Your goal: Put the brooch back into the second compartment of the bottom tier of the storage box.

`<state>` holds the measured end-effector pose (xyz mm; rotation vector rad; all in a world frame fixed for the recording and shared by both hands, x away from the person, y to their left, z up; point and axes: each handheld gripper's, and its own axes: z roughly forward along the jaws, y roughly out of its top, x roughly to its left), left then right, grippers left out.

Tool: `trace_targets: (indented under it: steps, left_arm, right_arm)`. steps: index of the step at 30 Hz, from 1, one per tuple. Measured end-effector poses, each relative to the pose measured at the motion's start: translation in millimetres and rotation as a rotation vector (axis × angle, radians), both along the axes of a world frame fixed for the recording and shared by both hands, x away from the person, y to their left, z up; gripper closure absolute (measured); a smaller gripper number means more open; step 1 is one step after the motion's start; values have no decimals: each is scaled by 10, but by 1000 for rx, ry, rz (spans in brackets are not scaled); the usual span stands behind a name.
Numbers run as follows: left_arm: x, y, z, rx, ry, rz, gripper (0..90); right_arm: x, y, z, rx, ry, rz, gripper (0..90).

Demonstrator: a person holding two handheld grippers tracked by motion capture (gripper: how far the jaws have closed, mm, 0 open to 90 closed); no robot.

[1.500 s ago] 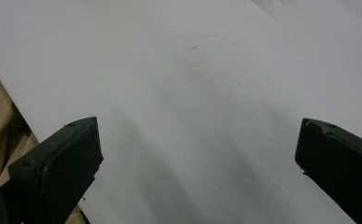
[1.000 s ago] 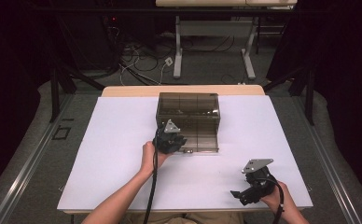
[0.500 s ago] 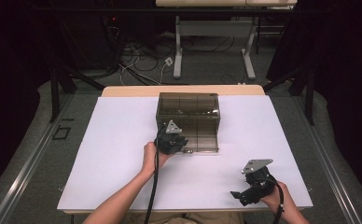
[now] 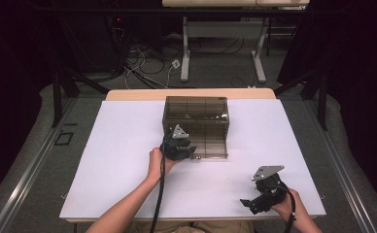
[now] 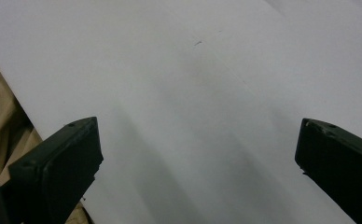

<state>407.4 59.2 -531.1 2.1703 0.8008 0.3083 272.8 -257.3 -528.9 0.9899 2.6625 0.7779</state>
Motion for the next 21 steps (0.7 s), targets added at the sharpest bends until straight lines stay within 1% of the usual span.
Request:
trace_targets:
  steps: [2, 4, 6, 11, 15, 16, 19, 21]
  left_arm:
    - [-8, 8, 15, 0, -6, 4, 540]
    - [-19, 26, 39, 3, 2, 8, 473]
    - [-27, 47, 59, 10, -2, 8, 433]
    - [-55, 123, 103, 7, 14, 22, 310]
    - [-89, 188, 128, 21, 23, 24, 234]
    - [-97, 210, 135, 25, 28, 17, 218]
    - [-125, 261, 157, 10, 49, -6, 164]
    - [-153, 284, 173, 10, 41, -11, 148]
  right_arm:
    - [2, -2, 0, -1, 0, 3, 1]
    - [1, -3, 0, -2, 0, 2, 1]
    - [0, -3, 1, -2, -1, 2, 1]
    - [-1, -1, 4, -1, 4, 6, 1]
    - [-1, -2, -1, 3, -2, 3, 1]
    - [-1, -3, 1, 0, 0, 4, 1]
    - [-2, -1, 4, -1, 3, 5, 1]
    - [-4, 1, 3, -2, -1, 2, 1]
